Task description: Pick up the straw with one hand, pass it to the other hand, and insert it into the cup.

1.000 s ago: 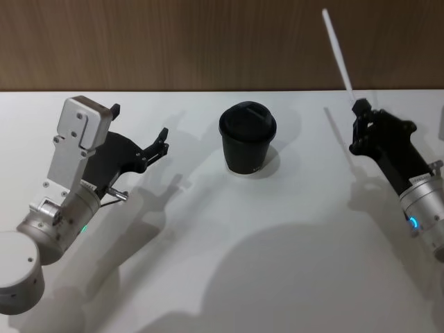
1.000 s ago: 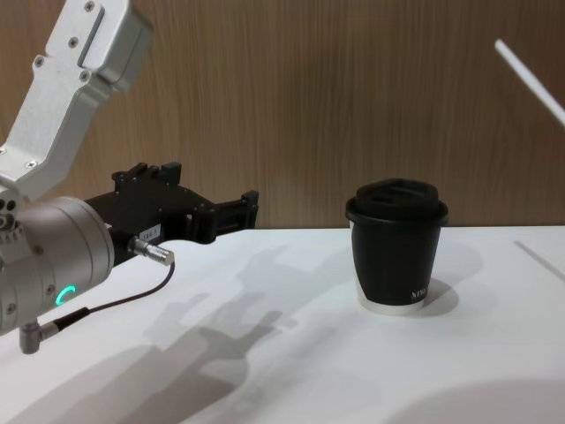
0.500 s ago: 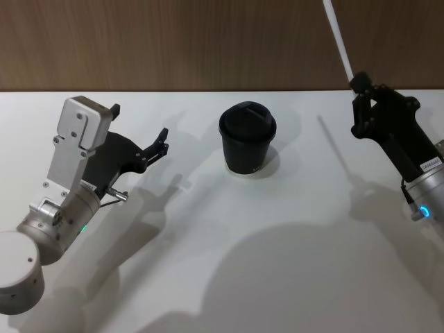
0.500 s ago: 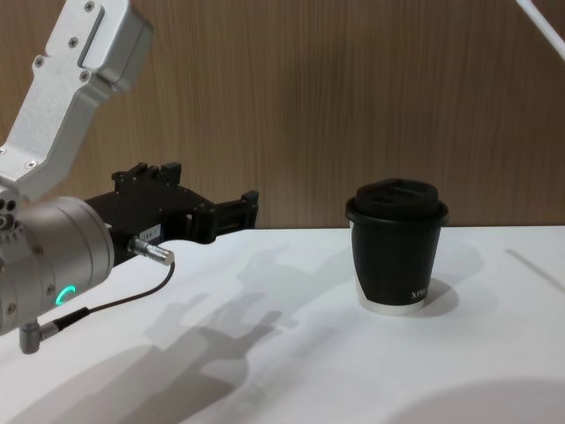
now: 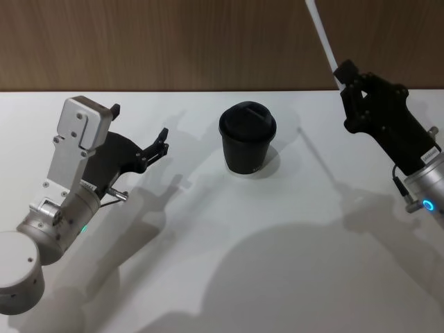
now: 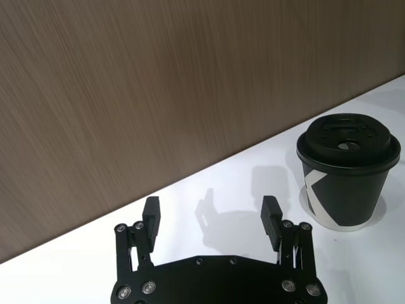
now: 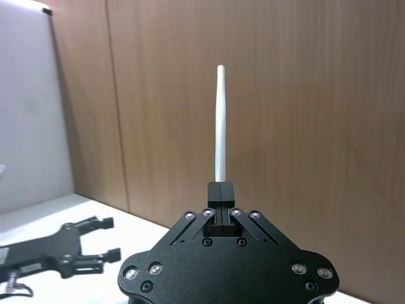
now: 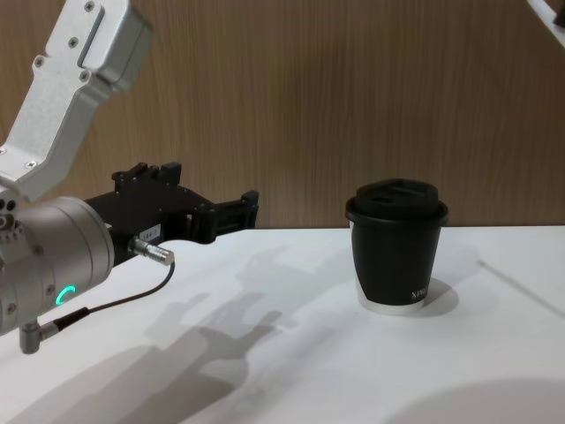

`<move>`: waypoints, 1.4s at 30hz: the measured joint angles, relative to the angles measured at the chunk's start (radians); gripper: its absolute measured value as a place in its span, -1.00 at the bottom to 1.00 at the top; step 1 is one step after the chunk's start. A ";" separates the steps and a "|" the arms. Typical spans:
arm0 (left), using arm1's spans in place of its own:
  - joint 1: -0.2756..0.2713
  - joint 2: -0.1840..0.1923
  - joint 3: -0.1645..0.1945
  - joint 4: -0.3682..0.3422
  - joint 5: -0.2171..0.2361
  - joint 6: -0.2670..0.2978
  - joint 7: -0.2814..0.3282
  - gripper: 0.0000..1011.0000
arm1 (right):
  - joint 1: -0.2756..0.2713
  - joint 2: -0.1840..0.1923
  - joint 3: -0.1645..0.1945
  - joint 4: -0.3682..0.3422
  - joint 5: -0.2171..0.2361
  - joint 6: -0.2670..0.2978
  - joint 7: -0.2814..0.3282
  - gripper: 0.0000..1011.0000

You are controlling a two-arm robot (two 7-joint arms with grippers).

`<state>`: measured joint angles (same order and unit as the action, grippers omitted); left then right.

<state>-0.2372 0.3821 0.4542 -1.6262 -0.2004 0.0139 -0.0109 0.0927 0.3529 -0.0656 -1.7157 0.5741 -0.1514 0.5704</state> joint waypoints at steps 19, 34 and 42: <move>0.000 0.001 -0.001 -0.004 -0.001 0.002 -0.003 0.98 | 0.024 0.019 -0.020 -0.010 0.070 0.033 0.060 -1.00; -0.017 0.028 -0.038 -0.079 -0.107 0.056 -0.128 0.98 | 0.029 0.023 -0.024 -0.011 0.084 0.039 0.071 -1.00; -0.040 0.030 -0.079 -0.130 -0.233 0.114 -0.222 0.98 | 0.029 0.024 -0.025 -0.012 0.086 0.040 0.074 -1.00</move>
<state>-0.2774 0.4123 0.3748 -1.7563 -0.4331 0.1276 -0.2332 0.1222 0.3765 -0.0905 -1.7279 0.6603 -0.1111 0.6444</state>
